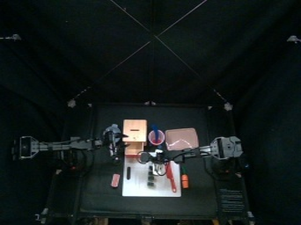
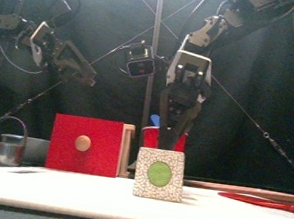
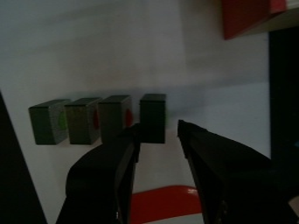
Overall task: Place sushi on board then cut the sushi with the knife then place the pieces on the plate
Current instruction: Place the 4 sushi pieces on the plate
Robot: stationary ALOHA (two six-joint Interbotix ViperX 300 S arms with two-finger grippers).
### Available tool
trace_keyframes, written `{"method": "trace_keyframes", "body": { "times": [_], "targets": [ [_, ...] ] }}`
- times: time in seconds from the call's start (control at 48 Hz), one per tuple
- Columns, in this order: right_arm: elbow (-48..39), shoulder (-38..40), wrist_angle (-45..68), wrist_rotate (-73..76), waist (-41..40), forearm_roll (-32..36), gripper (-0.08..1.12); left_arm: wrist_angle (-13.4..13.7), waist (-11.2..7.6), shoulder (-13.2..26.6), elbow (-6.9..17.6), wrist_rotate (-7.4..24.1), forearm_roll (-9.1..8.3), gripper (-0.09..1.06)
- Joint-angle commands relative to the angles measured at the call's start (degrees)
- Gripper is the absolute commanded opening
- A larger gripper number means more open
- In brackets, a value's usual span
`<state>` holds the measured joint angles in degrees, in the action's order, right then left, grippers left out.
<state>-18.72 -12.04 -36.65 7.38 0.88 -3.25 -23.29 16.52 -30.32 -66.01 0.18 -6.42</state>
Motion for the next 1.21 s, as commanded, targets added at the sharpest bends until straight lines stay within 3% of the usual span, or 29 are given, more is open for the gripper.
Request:
{"method": "trace_keyframes", "body": {
  "times": [0.021,0.625,0.854,0.958,1.208],
  "targets": [
    [1.58,1.32,0.18,0.00,0.53,-0.70,0.77,-0.53,0.26,-0.09,0.70,0.00,0.09,0.87],
    [3.08,-2.55,0.26,0.09,0.97,-1.32,0.76,-0.53,0.26,-0.09,0.26,0.00,0.88,0.87],
    [3.08,-2.46,0.09,0.18,0.79,-1.49,0.59,-0.44,0.26,-0.09,-0.09,-0.09,0.97,0.87],
    [2.37,-0.97,-0.26,0.35,0.62,-1.76,0.54,-0.53,0.26,-0.09,-0.09,0.00,0.97,0.87],
    [-5.01,8.26,-2.64,3.78,-2.20,-4.57,0.53,-0.53,0.44,-0.09,-0.09,0.00,0.97,0.87]
  ]
}}
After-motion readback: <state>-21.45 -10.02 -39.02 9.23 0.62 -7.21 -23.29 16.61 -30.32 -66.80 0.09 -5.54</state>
